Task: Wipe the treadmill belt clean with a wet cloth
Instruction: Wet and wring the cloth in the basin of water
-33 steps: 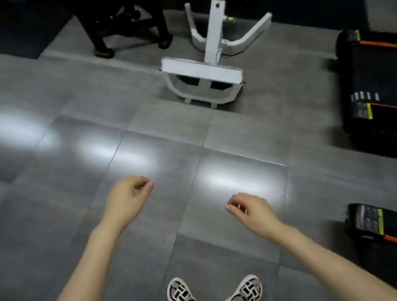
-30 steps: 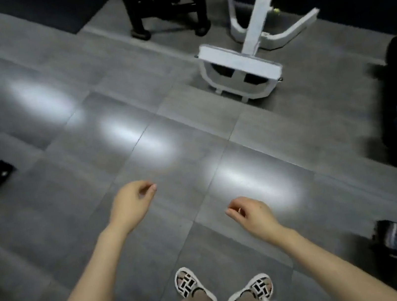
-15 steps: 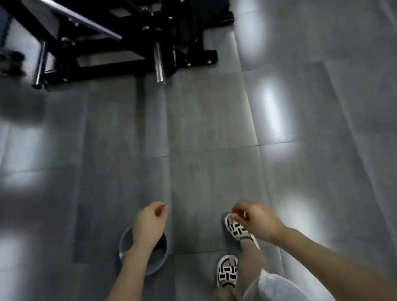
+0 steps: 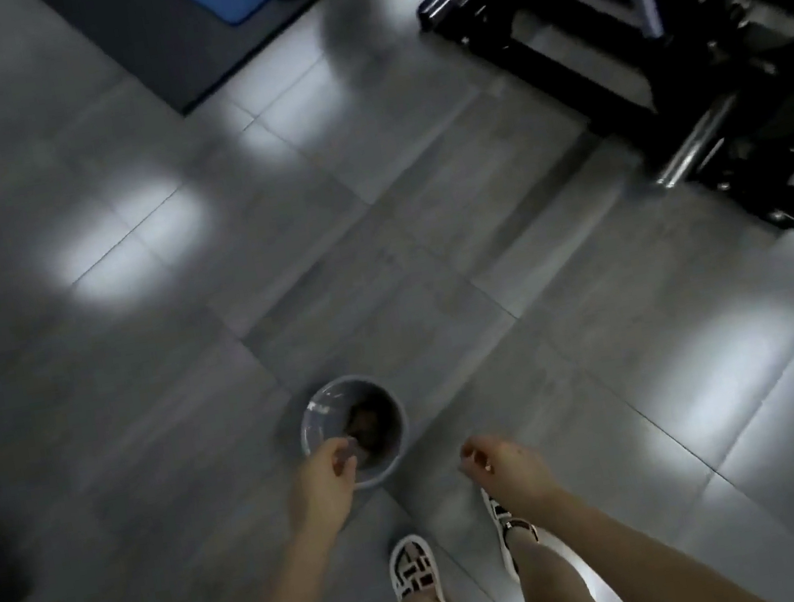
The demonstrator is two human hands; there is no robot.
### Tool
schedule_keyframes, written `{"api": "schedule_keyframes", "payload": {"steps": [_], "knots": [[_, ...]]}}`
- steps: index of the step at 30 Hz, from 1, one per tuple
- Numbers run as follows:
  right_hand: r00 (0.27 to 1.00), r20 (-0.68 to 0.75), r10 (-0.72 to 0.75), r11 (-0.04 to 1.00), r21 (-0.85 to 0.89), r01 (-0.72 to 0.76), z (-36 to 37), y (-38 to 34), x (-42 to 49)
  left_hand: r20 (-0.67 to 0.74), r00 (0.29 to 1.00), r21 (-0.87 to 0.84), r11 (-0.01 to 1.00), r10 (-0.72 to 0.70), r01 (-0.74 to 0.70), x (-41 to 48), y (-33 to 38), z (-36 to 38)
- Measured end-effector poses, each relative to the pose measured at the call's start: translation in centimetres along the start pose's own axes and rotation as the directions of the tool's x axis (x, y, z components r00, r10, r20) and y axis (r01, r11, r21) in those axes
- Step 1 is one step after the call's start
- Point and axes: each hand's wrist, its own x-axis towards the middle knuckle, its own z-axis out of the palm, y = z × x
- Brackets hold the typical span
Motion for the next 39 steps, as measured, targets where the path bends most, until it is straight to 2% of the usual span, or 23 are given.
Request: {"api": "schedule_keyframes", "payload": {"steps": [4, 10, 16, 20, 24, 29, 31, 32, 34, 35, 37, 38, 39], "knots": [[0.994, 0.107, -0.019, 0.999, -0.025, 0.022, 4.4, -0.3, 6.8, -0.024, 0.995, 0.015, 0.995, -0.096, 0.096, 3.6, -6.2, 2.4], [0.99, 0.138, -0.03, 0.994, -0.1, 0.044, 15.2, 2.2, 18.5, -0.041, 0.978, -0.072, 0.977, -0.205, 0.202, 12.3, -16.2, 9.6], [0.994, 0.097, -0.04, 0.995, -0.082, 0.048, 26.5, 5.6, 31.8, -0.05, 0.986, -0.103, 0.983, -0.157, 0.151, 24.0, -25.1, 19.6], [0.992, 0.109, -0.065, 0.99, -0.118, 0.078, 32.5, 7.9, 38.6, -0.071, 0.988, -0.099, 0.987, -0.136, 0.128, 31.2, -28.5, 25.3], [0.991, 0.104, -0.088, 0.977, -0.185, 0.106, 36.9, 9.8, 43.5, -0.058, 0.98, -0.111, 0.976, -0.193, 0.185, 35.9, -30.4, 29.9], [0.997, 0.072, -0.042, 0.969, -0.241, 0.059, 40.2, 10.9, 47.1, -0.058, 0.93, -0.245, 0.909, -0.362, 0.338, 38.5, -31.2, 32.6], [0.997, 0.071, -0.01, 0.977, -0.212, 0.025, 40.8, 10.9, 47.4, -0.041, 0.903, -0.363, 0.849, -0.428, 0.385, 38.5, -31.4, 32.6], [0.997, 0.073, 0.014, 0.989, -0.146, -0.003, 40.8, 10.8, 47.1, -0.015, 0.895, -0.434, 0.81, -0.445, 0.396, 38.2, -31.5, 32.4], [0.987, 0.113, 0.113, 0.982, 0.142, -0.128, 40.5, 10.5, 45.7, 0.07, 0.877, -0.629, 0.662, -0.475, 0.408, 37.0, -31.8, 31.6], [0.974, 0.15, 0.172, 0.922, 0.324, -0.213, 40.2, 10.2, 44.7, 0.121, 0.863, -0.725, 0.55, -0.491, 0.414, 36.4, -32.0, 31.3], [0.927, 0.272, 0.257, 0.693, 0.617, -0.373, 39.5, 9.1, 42.5, 0.255, 0.844, -0.844, 0.316, -0.472, 0.432, 35.1, -31.5, 30.3], [0.903, 0.329, 0.276, 0.591, 0.683, -0.429, 39.2, 8.5, 41.5, 0.304, 0.836, -0.869, 0.226, -0.456, 0.44, 34.6, -30.9, 29.7], [0.885, 0.368, 0.286, 0.547, 0.696, -0.466, 39.0, 8.0, 40.7, 0.33, 0.831, -0.886, 0.156, -0.448, 0.436, 34.3, -30.5, 29.3]]}}
